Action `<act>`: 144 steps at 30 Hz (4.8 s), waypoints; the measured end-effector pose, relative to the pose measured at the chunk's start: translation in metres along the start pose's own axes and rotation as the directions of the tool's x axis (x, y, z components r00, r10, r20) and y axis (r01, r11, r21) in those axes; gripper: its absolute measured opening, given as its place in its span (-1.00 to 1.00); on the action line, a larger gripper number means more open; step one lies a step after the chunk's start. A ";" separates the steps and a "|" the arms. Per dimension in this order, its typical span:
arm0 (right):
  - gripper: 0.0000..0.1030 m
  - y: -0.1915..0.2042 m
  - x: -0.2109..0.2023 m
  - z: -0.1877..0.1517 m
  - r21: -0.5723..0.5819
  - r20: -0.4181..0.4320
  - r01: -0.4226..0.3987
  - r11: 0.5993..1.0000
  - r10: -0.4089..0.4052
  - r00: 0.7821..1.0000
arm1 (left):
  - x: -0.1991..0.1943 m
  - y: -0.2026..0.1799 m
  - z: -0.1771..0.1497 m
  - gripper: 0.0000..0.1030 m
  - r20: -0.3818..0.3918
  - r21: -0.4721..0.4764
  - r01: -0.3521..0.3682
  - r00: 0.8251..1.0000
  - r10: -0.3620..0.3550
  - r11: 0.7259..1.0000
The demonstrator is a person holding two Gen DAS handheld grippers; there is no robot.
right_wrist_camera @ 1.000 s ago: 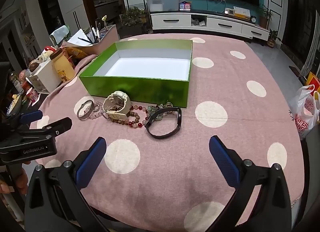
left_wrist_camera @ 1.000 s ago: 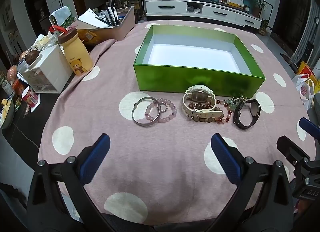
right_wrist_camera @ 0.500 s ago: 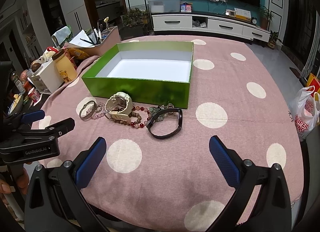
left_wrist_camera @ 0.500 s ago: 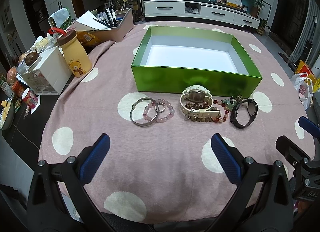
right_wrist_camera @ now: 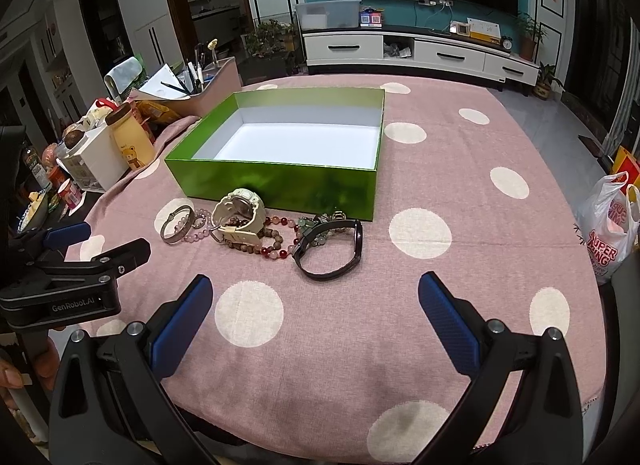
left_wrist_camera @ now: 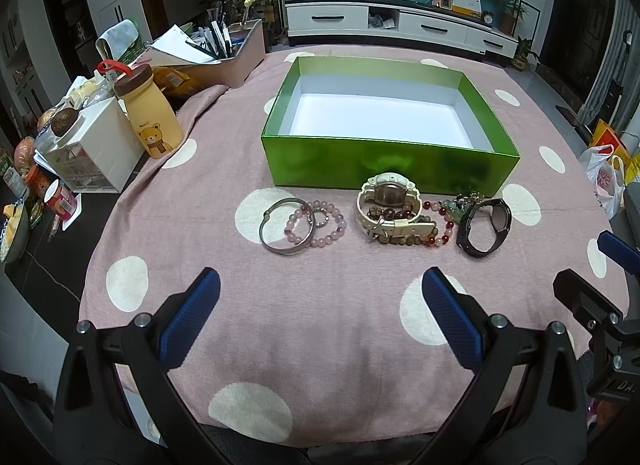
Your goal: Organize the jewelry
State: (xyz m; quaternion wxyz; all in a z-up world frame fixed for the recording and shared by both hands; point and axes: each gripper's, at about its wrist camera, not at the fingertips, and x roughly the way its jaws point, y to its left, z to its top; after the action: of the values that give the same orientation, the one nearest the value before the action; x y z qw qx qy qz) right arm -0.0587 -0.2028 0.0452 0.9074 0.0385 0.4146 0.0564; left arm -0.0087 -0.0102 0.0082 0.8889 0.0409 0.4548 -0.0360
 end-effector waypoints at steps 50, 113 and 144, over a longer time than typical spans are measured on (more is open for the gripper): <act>0.97 -0.002 -0.002 -0.001 0.003 0.006 -0.007 1.000 0.007 1.000 | 0.000 -0.001 -0.005 0.96 -0.012 -0.027 0.059 0.998 -0.059 0.998; -0.94 -0.017 0.080 -0.001 -0.181 0.001 -0.180 0.967 0.183 0.983 | 0.117 0.007 0.045 -0.80 -0.091 -0.140 0.307 0.943 -0.321 0.941; -0.91 0.007 0.136 0.117 -0.311 0.056 -0.168 0.935 0.194 0.979 | 0.130 0.021 0.138 -0.75 0.015 -0.109 0.151 0.988 -0.151 0.982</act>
State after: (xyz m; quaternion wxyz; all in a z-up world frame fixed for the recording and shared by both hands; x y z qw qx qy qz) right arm 0.1179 -0.1802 0.0209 0.9103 -0.0617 0.3565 0.2012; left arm 0.1805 -0.0078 -0.0159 0.8860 -0.0429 0.4550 -0.0782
